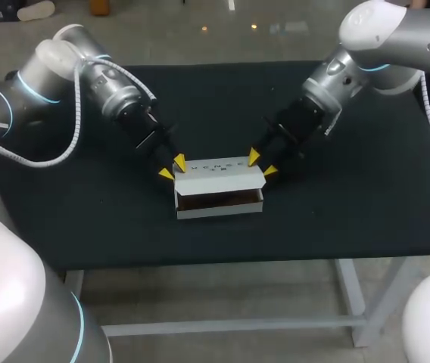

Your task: Assemble the packaging by folding the flat box into shape, placing the metal phone stand inside, and closing the box properly

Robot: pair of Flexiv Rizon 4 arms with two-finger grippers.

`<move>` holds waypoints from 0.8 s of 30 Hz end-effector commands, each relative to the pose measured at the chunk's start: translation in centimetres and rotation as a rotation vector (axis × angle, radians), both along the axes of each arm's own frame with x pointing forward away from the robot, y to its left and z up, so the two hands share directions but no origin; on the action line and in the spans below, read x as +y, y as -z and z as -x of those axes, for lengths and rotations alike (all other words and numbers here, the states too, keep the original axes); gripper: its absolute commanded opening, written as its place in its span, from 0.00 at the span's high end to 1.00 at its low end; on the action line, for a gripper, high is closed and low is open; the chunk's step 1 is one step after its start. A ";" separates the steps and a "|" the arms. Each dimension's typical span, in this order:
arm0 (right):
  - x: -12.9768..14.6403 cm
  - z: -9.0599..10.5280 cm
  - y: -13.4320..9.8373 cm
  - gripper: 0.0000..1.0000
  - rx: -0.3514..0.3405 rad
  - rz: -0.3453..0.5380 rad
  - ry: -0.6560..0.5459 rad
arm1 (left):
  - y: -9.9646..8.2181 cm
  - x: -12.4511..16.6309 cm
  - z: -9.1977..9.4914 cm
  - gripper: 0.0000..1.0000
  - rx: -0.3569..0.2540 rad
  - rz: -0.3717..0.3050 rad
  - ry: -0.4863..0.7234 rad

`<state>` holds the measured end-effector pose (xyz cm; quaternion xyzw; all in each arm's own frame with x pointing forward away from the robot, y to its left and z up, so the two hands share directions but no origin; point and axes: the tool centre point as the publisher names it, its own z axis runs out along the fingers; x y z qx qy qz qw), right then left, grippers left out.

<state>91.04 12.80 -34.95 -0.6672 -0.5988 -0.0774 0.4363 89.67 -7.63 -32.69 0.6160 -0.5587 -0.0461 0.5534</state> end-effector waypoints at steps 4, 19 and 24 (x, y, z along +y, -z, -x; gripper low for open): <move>0.1 -0.2 0.3 0.58 0.001 0.003 -0.007 | 0.0 -0.2 0.2 0.67 -0.007 -0.008 0.002; -0.1 -0.1 0.7 0.58 -0.001 0.007 -0.013 | 0.2 -0.2 0.5 0.67 -0.011 -0.016 0.006; 0.0 -0.2 0.6 0.58 -0.001 0.010 -0.017 | 0.2 -0.2 0.6 0.67 -0.012 -0.015 0.008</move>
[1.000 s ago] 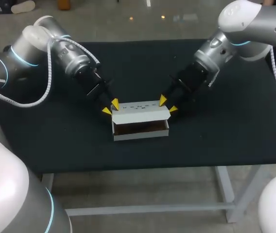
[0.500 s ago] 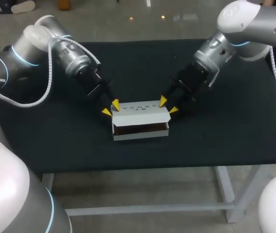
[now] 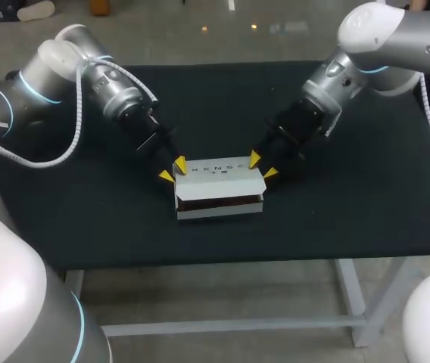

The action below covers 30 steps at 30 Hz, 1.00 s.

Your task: Assemble the packaging by folding the flat box into shape, placing the metal phone stand inside, and closing the box properly

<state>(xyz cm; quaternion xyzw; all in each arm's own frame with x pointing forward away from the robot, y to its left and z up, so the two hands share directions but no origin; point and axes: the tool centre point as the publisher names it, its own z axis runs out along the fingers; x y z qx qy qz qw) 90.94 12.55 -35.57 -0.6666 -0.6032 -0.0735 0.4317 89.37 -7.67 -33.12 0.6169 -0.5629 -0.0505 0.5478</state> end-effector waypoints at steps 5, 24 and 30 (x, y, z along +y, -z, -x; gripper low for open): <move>0.7 -0.2 -0.7 0.59 -0.010 -0.005 -0.015 | -0.8 -0.4 0.3 0.68 -0.014 -0.001 0.004; 1.0 -0.4 -1.4 0.60 0.006 -0.018 -0.013 | -1.4 -0.7 -0.1 0.70 0.025 0.000 0.021; 1.0 -0.5 -1.7 0.60 0.010 -0.017 -0.012 | -1.4 -0.7 -0.3 0.71 0.041 0.002 0.026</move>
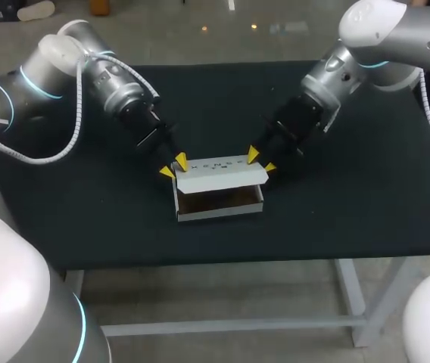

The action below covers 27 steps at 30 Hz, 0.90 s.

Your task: Assemble the packaging by folding the flat box into shape, placing the metal phone stand inside, and closing the box properly

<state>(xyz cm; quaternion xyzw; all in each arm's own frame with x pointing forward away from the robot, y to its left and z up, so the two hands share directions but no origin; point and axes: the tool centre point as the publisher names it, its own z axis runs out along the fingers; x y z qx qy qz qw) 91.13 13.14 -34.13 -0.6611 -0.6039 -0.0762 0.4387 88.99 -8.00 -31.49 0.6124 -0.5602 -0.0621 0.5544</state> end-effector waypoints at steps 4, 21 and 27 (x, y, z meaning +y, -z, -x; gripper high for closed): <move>0.4 -0.3 -0.3 0.61 0.016 0.000 -0.005 | 0.2 -0.4 -0.8 0.71 0.022 0.004 0.015; 0.4 -0.5 -0.2 0.62 0.070 0.005 0.005 | 0.7 -0.1 -1.2 0.71 0.087 0.049 0.051; 0.5 -0.6 -0.5 0.62 0.085 0.007 0.006 | 0.5 -0.1 -1.4 0.72 0.109 0.058 0.064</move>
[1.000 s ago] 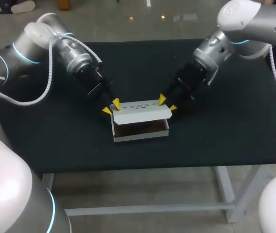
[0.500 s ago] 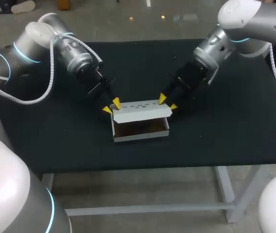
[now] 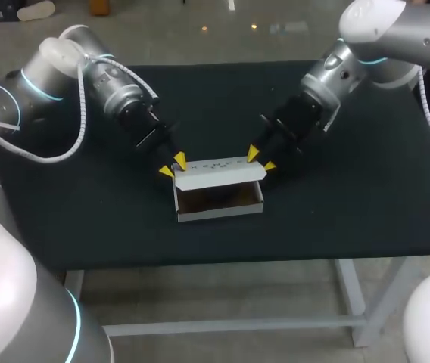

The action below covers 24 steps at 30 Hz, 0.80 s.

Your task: Assemble the packaging by folding the flat box into shape, placing the metal phone stand inside, and closing the box properly

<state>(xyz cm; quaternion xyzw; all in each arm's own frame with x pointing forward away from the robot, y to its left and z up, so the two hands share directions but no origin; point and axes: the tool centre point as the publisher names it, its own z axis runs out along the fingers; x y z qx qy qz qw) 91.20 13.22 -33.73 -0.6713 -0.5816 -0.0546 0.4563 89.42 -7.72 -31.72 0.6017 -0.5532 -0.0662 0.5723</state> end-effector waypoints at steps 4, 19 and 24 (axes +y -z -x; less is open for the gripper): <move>0.6 -0.7 -0.3 0.62 0.028 -0.002 -0.019 | 0.1 -0.3 -1.2 0.73 0.088 0.035 0.063; 0.8 -1.1 -0.7 0.62 0.059 -0.010 -0.024 | -0.5 -0.4 -1.4 0.76 0.109 0.024 0.066; 0.8 -1.2 -0.7 0.62 0.064 -0.010 -0.027 | -0.6 -0.5 -1.5 0.76 0.115 0.024 0.067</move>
